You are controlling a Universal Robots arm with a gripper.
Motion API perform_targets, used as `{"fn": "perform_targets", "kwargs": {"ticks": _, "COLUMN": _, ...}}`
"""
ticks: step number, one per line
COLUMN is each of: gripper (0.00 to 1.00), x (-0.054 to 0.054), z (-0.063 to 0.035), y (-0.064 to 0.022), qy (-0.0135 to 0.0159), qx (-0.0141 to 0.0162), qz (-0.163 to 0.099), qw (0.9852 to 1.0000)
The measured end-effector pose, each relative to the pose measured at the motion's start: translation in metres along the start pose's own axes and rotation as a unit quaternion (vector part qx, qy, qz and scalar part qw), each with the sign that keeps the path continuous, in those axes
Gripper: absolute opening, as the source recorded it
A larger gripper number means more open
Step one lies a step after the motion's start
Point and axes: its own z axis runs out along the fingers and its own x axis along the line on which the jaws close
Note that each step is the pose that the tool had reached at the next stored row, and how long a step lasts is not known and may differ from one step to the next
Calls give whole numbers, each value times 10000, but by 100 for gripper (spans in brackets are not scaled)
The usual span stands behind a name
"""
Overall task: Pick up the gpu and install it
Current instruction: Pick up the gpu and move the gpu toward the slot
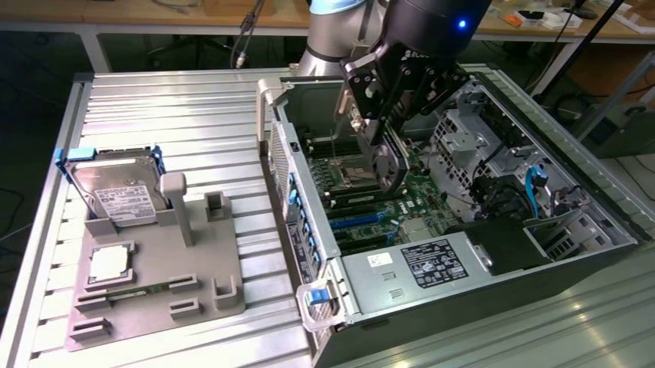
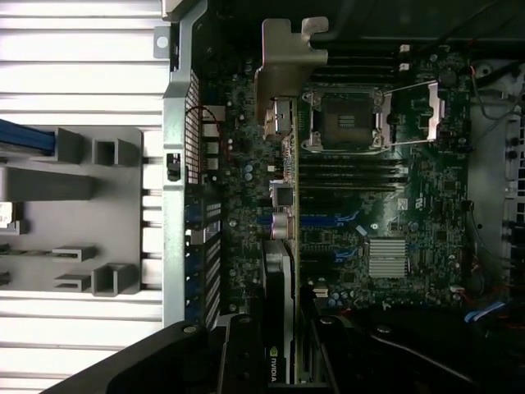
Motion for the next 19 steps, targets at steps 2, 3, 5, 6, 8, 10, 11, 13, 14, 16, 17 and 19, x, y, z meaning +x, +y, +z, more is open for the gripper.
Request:
{"fn": "perform_targets", "kwargs": {"ticks": 2, "gripper": 27, "x": -10, "z": 1, "y": 0, "qy": 0, "qx": 0, "qz": -2, "qw": 10000}}
{"fn": "perform_targets", "kwargs": {"ticks": 3, "gripper": 27, "x": -15, "z": 1, "y": 0, "qy": 0, "qx": 0, "qz": -4, "qw": 10000}}
{"fn": "perform_targets", "kwargs": {"ticks": 5, "gripper": 27, "x": -27, "z": 2, "y": 0, "qy": 0, "qx": 0, "qz": -7, "qw": 10000}}
{"fn": "perform_targets", "kwargs": {"ticks": 6, "gripper": 27, "x": -31, "z": 2, "y": 0, "qy": 0, "qx": 1, "qz": -8, "qw": 10000}}
{"fn": "perform_targets", "kwargs": {"ticks": 8, "gripper": 27, "x": -45, "z": 2, "y": 0, "qy": 0, "qx": 1, "qz": -13, "qw": 10000}}
{"fn": "perform_targets", "kwargs": {"ticks": 10, "gripper": 27, "x": -54, "z": 3, "y": 0, "qy": 0, "qx": 1, "qz": -16, "qw": 10000}}
{"fn": "perform_targets", "kwargs": {"ticks": 11, "gripper": 27, "x": -59, "z": 2, "y": 0, "qy": 1, "qx": 1, "qz": -18, "qw": 10000}}
{"fn": "perform_targets", "kwargs": {"ticks": 13, "gripper": 27, "x": -69, "z": 3, "y": 0, "qy": 1, "qx": 1, "qz": -21, "qw": 10000}}
{"fn": "perform_targets", "kwargs": {"ticks": 14, "gripper": 27, "x": -75, "z": 3, "y": 0, "qy": 1, "qx": 1, "qz": -23, "qw": 10000}}
{"fn": "perform_targets", "kwargs": {"ticks": 16, "gripper": 27, "x": -88, "z": 3, "y": -1, "qy": 1, "qx": 1, "qz": -28, "qw": 10000}}
{"fn": "perform_targets", "kwargs": {"ticks": 17, "gripper": 27, "x": -95, "z": 3, "y": -1, "qy": 1, "qx": 1, "qz": -30, "qw": 10000}}
{"fn": "perform_targets", "kwargs": {"ticks": 19, "gripper": 27, "x": -106, "z": 3, "y": -1, "qy": 1, "qx": 1, "qz": -34, "qw": 10000}}
